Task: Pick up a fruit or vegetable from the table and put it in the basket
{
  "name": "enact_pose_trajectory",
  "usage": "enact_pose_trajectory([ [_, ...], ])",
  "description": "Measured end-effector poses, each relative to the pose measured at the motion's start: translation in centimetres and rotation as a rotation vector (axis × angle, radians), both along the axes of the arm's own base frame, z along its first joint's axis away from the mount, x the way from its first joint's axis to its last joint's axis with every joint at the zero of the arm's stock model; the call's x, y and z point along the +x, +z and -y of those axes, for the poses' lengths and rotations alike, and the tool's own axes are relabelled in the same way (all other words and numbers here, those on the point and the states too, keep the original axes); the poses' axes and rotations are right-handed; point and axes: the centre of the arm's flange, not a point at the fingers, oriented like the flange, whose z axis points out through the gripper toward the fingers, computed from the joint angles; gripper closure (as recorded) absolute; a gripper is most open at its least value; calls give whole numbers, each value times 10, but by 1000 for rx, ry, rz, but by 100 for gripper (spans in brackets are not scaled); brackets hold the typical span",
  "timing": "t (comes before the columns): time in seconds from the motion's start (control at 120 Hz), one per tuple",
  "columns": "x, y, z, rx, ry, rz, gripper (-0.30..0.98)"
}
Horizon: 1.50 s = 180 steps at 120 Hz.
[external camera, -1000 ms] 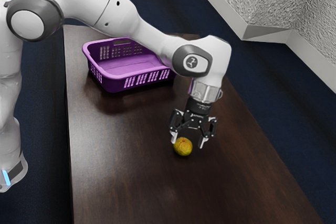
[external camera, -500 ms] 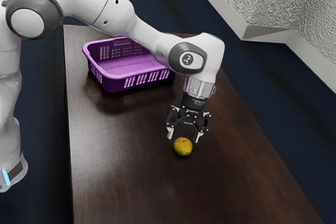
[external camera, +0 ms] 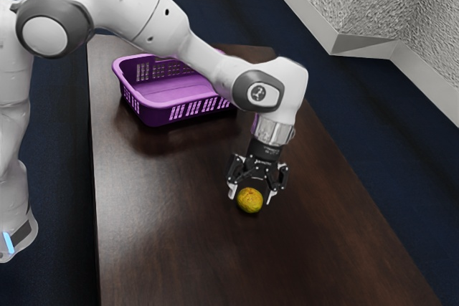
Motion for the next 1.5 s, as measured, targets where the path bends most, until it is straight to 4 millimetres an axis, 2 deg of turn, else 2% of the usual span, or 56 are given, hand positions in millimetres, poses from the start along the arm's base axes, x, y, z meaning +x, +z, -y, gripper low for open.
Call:
enact_pose_trajectory([
  [0.383, 5, -12, 1, 3, 6, -2, 1],
  [0.45, 5, -12, 1, 4, 5, -2, 6],
  [0.608, 4, -7, 6, 9, -3, 10, 28],
  [0.717, 4, -4, 6, 13, -3, 14, 32],
  [0.9, 2, 17, 8, 25, -12, 52, 34],
  [1.058, 1, 58, 5, 65, -37, 135, 35],
  [1.175, -2, 83, -9, 86, -26, 182, 34],
  [1.392, -14, 132, -53, 125, 21, 248, 34],
  [1.45, -17, 140, -73, 127, 49, 249, 34],
  [1.5, -20, 147, -102, 130, 94, 245, 34],
])
